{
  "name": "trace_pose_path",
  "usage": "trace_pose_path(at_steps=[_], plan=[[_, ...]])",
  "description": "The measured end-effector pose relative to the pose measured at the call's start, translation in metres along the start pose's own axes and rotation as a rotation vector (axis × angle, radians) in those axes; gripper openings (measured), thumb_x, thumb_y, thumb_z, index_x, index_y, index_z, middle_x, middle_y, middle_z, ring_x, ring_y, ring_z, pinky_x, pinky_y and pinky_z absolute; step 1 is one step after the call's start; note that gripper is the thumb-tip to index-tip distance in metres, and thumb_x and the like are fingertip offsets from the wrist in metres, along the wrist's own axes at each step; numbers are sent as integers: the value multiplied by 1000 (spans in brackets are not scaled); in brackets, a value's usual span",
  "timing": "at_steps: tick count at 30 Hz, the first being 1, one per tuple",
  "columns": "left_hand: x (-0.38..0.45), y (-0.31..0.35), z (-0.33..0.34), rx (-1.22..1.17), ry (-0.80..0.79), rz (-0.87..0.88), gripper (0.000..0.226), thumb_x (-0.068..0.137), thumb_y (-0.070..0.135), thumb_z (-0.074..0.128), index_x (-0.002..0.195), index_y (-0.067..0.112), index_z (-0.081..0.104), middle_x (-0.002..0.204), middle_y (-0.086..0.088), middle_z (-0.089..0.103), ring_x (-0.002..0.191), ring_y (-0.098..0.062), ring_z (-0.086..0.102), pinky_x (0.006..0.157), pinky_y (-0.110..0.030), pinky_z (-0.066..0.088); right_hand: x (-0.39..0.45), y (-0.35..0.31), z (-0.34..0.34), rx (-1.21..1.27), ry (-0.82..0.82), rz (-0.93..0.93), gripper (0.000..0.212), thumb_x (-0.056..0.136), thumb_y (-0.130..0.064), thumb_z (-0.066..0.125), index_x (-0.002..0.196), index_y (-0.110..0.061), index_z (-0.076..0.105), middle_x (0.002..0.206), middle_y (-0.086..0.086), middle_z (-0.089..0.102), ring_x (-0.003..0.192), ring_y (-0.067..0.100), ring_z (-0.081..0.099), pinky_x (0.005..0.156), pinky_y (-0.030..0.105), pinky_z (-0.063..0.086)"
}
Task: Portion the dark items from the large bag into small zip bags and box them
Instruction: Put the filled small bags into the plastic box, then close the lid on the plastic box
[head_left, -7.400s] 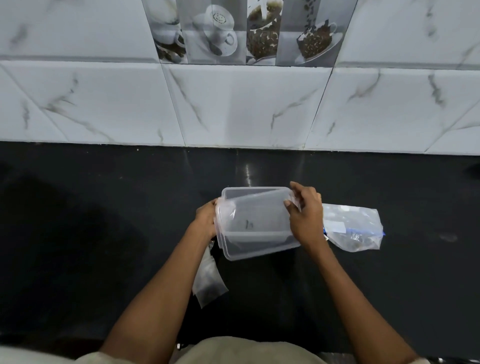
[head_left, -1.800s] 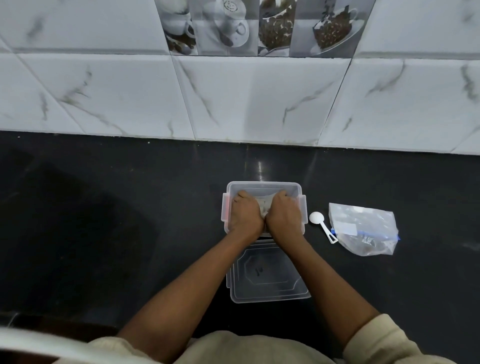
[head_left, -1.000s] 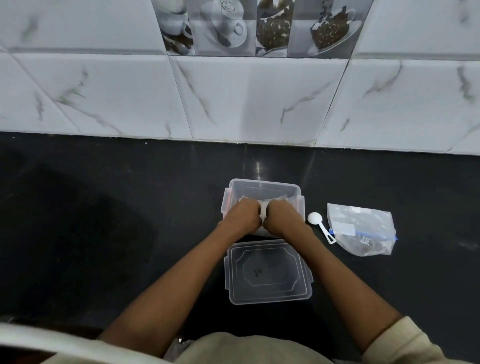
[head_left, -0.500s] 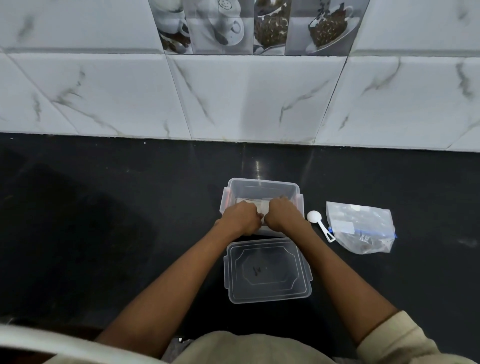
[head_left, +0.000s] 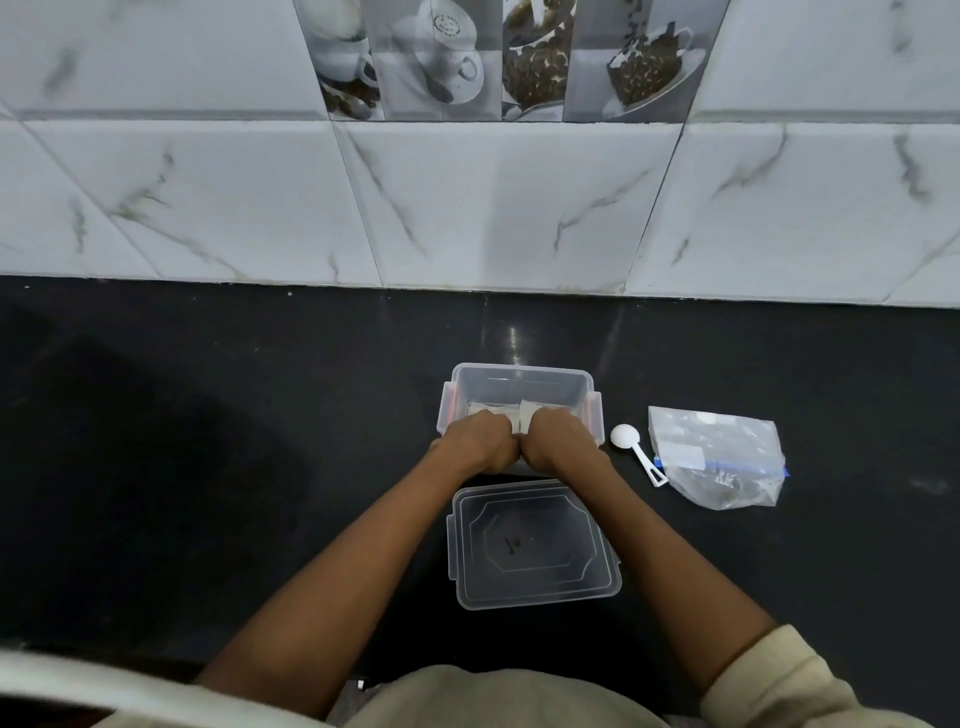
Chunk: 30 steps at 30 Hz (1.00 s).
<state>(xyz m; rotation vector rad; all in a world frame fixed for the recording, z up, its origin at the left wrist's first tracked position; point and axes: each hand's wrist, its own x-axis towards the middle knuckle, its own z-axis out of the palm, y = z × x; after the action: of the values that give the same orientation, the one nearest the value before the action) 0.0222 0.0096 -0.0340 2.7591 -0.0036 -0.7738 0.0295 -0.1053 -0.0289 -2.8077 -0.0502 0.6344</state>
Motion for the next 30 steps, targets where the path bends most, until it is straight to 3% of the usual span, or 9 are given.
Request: trace_pose_path(at_steps=[5, 9, 11, 13, 15, 17, 19, 26, 30], plan=[[-9, -4, 4, -56, 173, 76, 26, 101, 27, 51, 104, 7, 68, 107, -11, 70, 94, -27, 66, 87, -41, 56, -10, 4, -1, 67, 106, -44, 22, 99, -20, 57, 111, -4, 66, 111, 13, 69, 98, 25, 67, 82, 31, 53], [-34, -8, 18, -192, 698, 258, 14, 90, 15, 56, 101, 9, 63, 102, -8, 64, 92, -22, 59, 79, -37, 52, -46, 14, 9, 258, 508, -198, 17, 87, -8, 65, 103, -2, 67, 107, 13, 67, 93, 27, 64, 80, 37, 57], [-55, -10, 31, -295, 933, 200, 20, 82, 10, 58, 102, 14, 57, 102, -3, 57, 91, -19, 51, 76, -32, 46, -71, 25, 21, 337, 719, -276, 21, 80, -3, 69, 101, -5, 66, 102, 10, 63, 91, 23, 59, 74, 34, 55], [-75, -14, 48, -467, 1009, 52, 24, 82, 6, 60, 101, 19, 51, 100, 3, 50, 90, -16, 48, 75, -33, 45, -93, 41, 36, 388, 808, -266, 20, 77, 0, 68, 93, -9, 61, 94, 7, 59, 84, 20, 54, 68, 33, 50], [-88, -22, 67, -592, 884, -169, 24, 87, 11, 62, 104, 19, 48, 103, 3, 48, 94, -17, 50, 77, -34, 45, -106, 59, 54, 399, 746, -164, 22, 75, 0, 68, 89, -13, 57, 89, 3, 55, 79, 19, 51, 63, 36, 48], [-95, -28, 84, -593, 590, -360, 31, 91, 21, 62, 118, 15, 48, 117, -3, 50, 104, -22, 54, 81, -34, 45, -109, 72, 72, 345, 588, -19, 21, 76, -6, 67, 91, -15, 56, 91, 3, 54, 83, 23, 52, 65, 38, 48], [-100, -30, 92, -522, 366, -402, 39, 91, 27, 59, 126, 13, 47, 128, -7, 52, 113, -27, 57, 87, -39, 47, -110, 75, 82, 211, 442, 82, 26, 75, -14, 64, 99, -11, 55, 99, 9, 53, 90, 28, 51, 70, 39, 46], [-99, -28, 88, -595, 214, -442, 21, 82, 24, 63, 103, 20, 59, 108, -1, 66, 99, -25, 65, 83, -37, 55, -104, 60, 69, 341, 300, 366, 66, 76, -17, 66, 132, 2, 36, 129, 19, 37, 111, 39, 47, 76, 36, 40], [-100, -33, 92, -691, 242, -443, 9, 83, 19, 59, 88, 22, 65, 94, 2, 68, 88, -21, 66, 80, -37, 58, -101, 69, 52, 320, 218, 412, 43, 86, -20, 64, 119, 3, 50, 128, 19, 38, 103, 42, 57, 78, 42, 45]])
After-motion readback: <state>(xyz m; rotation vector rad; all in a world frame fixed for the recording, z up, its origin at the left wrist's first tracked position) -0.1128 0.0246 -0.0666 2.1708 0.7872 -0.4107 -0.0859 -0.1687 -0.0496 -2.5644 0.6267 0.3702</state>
